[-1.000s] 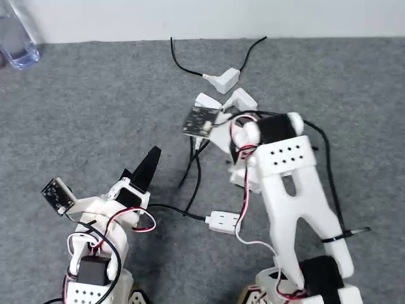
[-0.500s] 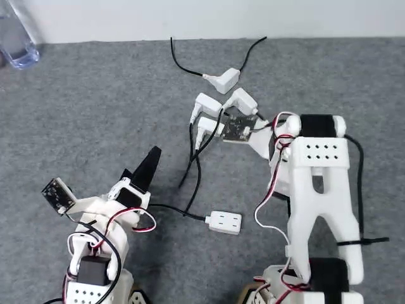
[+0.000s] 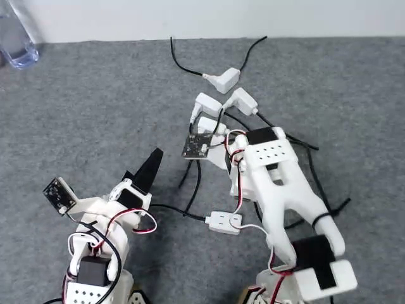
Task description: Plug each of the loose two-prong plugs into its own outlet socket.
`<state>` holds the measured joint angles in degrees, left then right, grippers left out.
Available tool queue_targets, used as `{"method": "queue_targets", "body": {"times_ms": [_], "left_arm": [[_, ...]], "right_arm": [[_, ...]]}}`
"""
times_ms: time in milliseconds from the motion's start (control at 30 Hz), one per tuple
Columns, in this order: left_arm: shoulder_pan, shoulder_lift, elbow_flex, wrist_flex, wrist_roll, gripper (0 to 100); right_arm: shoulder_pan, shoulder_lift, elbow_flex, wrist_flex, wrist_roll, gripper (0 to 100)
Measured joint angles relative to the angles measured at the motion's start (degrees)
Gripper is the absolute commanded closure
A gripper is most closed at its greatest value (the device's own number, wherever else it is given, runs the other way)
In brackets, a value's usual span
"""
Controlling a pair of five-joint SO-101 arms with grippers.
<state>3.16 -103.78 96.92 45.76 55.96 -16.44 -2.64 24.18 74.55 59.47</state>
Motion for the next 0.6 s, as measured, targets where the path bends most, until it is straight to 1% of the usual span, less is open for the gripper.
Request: {"method": "queue_targets", "body": {"times_ms": [133,200,400,600], "left_arm": [[0.0,0.0,0.0,0.0,0.0,61],[0.0,0.0,0.0,0.0,0.0,61],[0.0,0.0,0.0,0.0,0.0,61],[0.0,0.0,0.0,0.0,0.0,61]], "right_arm": [[0.0,4.4,0.0,-5.0,0.0,75.4],[0.0,6.2,0.0,-7.6,0.0,72.3],[0.1,7.3,0.0,-11.1,0.1,77.7],[0.1,4.4,0.0,-10.9,-0.1,78.3]]}}
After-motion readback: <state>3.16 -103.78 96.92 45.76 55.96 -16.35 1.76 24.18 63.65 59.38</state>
